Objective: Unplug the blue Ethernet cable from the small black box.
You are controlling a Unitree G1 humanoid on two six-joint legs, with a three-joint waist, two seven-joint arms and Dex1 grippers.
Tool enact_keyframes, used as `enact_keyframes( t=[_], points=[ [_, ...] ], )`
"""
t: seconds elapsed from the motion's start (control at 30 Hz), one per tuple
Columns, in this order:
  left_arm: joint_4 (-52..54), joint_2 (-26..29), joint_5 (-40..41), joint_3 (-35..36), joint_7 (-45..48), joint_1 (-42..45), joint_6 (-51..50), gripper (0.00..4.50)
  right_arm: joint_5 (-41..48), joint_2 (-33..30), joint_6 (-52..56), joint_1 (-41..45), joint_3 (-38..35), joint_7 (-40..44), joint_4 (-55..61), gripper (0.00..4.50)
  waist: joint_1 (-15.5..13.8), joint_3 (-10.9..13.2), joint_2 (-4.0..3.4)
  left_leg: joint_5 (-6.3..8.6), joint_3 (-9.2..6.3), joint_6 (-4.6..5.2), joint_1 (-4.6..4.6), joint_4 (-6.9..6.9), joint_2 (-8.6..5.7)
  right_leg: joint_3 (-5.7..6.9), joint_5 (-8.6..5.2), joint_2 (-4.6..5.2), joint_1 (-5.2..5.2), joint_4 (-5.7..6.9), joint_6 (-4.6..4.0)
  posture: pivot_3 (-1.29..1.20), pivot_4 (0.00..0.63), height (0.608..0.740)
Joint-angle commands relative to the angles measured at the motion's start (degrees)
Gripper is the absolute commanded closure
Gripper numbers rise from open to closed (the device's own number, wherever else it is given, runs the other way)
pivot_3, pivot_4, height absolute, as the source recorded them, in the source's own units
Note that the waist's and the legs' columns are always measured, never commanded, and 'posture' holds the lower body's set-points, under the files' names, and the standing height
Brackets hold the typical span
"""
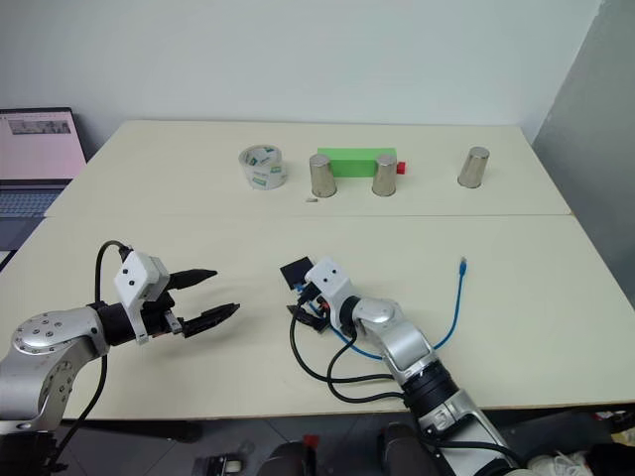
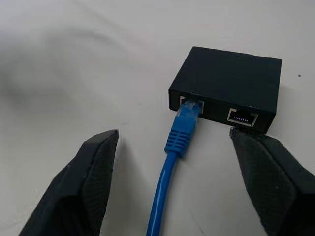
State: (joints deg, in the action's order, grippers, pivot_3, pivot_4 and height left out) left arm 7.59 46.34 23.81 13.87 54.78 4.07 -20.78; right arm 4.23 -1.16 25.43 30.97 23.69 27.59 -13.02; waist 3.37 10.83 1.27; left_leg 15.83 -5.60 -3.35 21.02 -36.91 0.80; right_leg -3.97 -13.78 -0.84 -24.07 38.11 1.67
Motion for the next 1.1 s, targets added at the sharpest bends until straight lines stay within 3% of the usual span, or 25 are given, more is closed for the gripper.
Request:
enact_keyframes(
  t=[0.03,0.43,0.57,0.77,0.93,1.1],
  points=[
    [-0.3,0.1,0.1,0.2,0.2,1.2,0.8,0.00,-2.7,-0.2,1.2,0.4,0.3,-1.1,-0.7,1.20,0.0,0.0,0.00,0.00,0.01,0.00,-0.02,0.00,0.00,0.00,0.00,0.00,0.01,0.01,0.00,0.00,0.150,0.740],
    [-3.2,-1.8,2.8,0.9,-1.7,4.4,-4.0,0.00,-8.3,-7.7,-3.4,1.0,-0.2,0.9,5.7,4.33,-0.3,0.0,0.00,0.00,-0.03,0.00,0.03,-0.02,-0.04,0.01,0.00,0.02,0.02,-0.03,0.01,0.00,0.150,0.740],
    [-2.2,-4.2,11.1,3.1,-1.8,6.7,-12.6,0.00,-14.1,-16.2,-15.3,1.6,1.8,3.4,10.2,4.39,-0.3,0.0,0.00,0.00,-0.03,0.00,0.11,-0.06,-0.09,0.01,0.02,0.04,-0.01,-0.06,0.05,0.00,0.150,0.740],
    [-0.4,-5.5,22.4,3.7,-0.8,11.1,-23.9,0.00,-23.1,-27.8,-43.9,5.7,4.0,3.6,7.1,4.39,0.3,0.0,0.01,0.00,-0.02,0.00,0.11,-0.02,-0.04,0.02,0.02,0.01,-0.03,-0.06,0.05,0.00,0.150,0.740],
    [0.1,-6.3,25.2,0.7,0.8,13.7,-27.1,0.00,-25.6,-30.4,-59.7,7.1,4.2,2.4,3.3,4.40,0.4,0.0,0.03,0.00,0.01,0.00,0.07,-0.03,-0.05,-0.02,0.02,0.01,0.01,-0.05,0.05,0.00,0.150,0.740],
    [0.4,-7.3,24.7,-2.3,2.0,15.2,-27.4,0.00,-24.1,-29.1,-64.4,7.6,3.2,3.6,3.0,4.41,0.2,0.0,0.04,0.00,0.02,0.00,0.08,-0.07,-0.08,-0.07,0.04,0.02,0.02,-0.04,0.02,0.00,0.150,0.740]
  ],
)
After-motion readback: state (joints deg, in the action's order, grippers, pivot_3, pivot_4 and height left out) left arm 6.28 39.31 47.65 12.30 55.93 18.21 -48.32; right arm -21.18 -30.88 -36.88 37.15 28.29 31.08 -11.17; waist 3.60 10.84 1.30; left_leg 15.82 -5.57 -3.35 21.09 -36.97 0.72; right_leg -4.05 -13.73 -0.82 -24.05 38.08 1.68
